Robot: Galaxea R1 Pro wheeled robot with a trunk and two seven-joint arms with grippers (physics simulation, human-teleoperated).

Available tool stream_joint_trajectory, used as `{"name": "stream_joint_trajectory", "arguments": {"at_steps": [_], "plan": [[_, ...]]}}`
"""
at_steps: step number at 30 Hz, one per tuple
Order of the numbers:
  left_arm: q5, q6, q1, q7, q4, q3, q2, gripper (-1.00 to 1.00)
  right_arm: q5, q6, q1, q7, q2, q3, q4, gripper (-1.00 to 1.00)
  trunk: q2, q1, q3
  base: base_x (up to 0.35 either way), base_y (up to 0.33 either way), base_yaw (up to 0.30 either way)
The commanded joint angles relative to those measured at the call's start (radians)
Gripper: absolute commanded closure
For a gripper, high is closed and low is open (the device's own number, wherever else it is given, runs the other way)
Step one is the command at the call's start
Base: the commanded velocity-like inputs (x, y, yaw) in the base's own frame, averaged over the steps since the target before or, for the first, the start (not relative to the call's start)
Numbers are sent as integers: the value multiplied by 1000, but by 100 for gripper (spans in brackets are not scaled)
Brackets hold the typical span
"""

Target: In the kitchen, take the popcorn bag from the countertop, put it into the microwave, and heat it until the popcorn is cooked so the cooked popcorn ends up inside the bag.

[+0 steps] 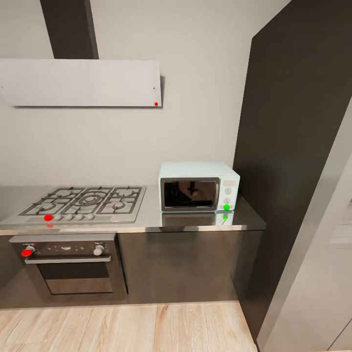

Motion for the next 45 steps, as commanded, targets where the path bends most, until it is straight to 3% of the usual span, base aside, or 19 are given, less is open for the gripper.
{"name": "stream_joint_trajectory", "arguments": {"at_steps": [1, 45], "plan": [[11, -3, -1, -4, 1, -8, 0, -100, 8, -5, -1, 1, -1, -8, 3, 100, -1, 0, -1, 0, 0, 0], [11, -3, -1, -4, 1, -8, 0, -100, 8, -5, -1, 1, -1, -8, 3, 100, -1, 0, -1, 0, 0, 0]]}}
